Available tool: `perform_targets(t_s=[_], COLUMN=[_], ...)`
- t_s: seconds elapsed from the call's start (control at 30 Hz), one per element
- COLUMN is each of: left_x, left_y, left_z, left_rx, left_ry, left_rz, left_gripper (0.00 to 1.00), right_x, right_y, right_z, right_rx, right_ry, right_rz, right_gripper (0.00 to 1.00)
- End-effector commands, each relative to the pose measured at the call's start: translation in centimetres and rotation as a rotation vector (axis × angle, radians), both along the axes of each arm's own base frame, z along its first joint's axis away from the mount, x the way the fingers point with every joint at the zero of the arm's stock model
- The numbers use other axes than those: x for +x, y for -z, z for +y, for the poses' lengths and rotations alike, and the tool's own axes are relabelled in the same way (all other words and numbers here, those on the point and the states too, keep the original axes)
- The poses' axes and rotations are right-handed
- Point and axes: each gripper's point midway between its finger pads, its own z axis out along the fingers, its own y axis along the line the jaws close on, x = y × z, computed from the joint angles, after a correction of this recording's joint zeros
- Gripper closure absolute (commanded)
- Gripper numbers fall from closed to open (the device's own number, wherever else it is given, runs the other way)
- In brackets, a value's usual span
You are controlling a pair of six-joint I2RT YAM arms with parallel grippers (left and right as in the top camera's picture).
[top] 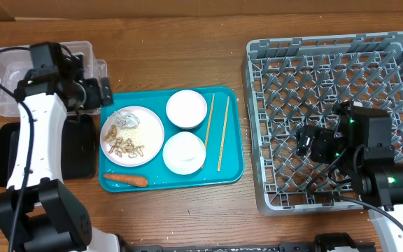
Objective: Sort waste into correct bins and load items into the dishwasher
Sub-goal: 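Carry the red wrapper left and drop it into the clear bin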
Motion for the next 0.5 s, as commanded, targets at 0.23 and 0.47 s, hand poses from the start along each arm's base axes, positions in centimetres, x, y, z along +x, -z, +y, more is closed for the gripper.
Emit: perform_targets(t_s=[0.23,0.47], left_x=[-3.7,-2.4], left_y=[3.4,6.1], left_z=[-4.8,-4.6], left_rx=[-0.062,-0.036], left_ry=[0.003,-0.014], left_rz=[0.151,0.074], left_gripper=[0.0,0.0], right_x=[0.4,0.3], right_y=[-1.2,-1.1], right_z=[-0.2,-0.2], right_rx=[-0.002,0.001], right_ry=[0.007,0.01], right_rz=[-0.034,-0.031], right_gripper=[0.0,0.0])
